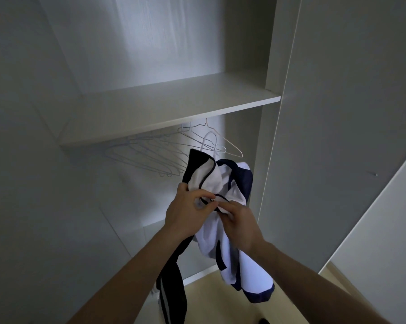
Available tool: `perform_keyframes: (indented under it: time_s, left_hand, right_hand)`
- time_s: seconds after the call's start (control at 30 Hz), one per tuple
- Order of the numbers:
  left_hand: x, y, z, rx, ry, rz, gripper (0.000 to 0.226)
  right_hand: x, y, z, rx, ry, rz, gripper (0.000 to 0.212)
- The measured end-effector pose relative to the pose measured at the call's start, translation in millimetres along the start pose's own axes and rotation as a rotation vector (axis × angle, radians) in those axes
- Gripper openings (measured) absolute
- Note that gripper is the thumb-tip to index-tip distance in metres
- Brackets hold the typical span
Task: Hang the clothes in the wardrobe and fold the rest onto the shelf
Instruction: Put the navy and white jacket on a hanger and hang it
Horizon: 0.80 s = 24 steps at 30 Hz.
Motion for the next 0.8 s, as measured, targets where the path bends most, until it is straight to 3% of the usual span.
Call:
perform_keyframes:
  time_s: [0.23,0.5,0.67,0.8]
  left_hand:
    - [5.3,-6.6,5.5,0.082,0.018,0.116,0.017]
    - [13.5,-11.8,11.7,-0.001,0.101,-0.021,0.008]
    - [12.1,-15.8,13.2,-0.112,0.129,-0.141,0.007]
    - [11.2,-15.2,12.3,-0.204,0.120,-0.205,0.004]
  right_hand:
    - [-3.8,7.7,4.4,-0.068,-0.023,0.049,0.025]
    - [1.1,5.5,-4.4,-0.075,-0.124,0.091,0.005]
    - [-4.3,-20.5,-28.5,0.012,-0.157,0.134,0.030]
    - [-15.9,-18.0,-33.0,0.010,-0.202,0.063,0.038]
Point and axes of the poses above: each hand's wrist, its own z-axis towards the middle knuckle, its own y-axis out of the back of the hand, x = y × z, the point moved 6 cm from there along z, towards the middle knuckle, and after that the axes turned 7 degrees about z, right-handed, at the moved point
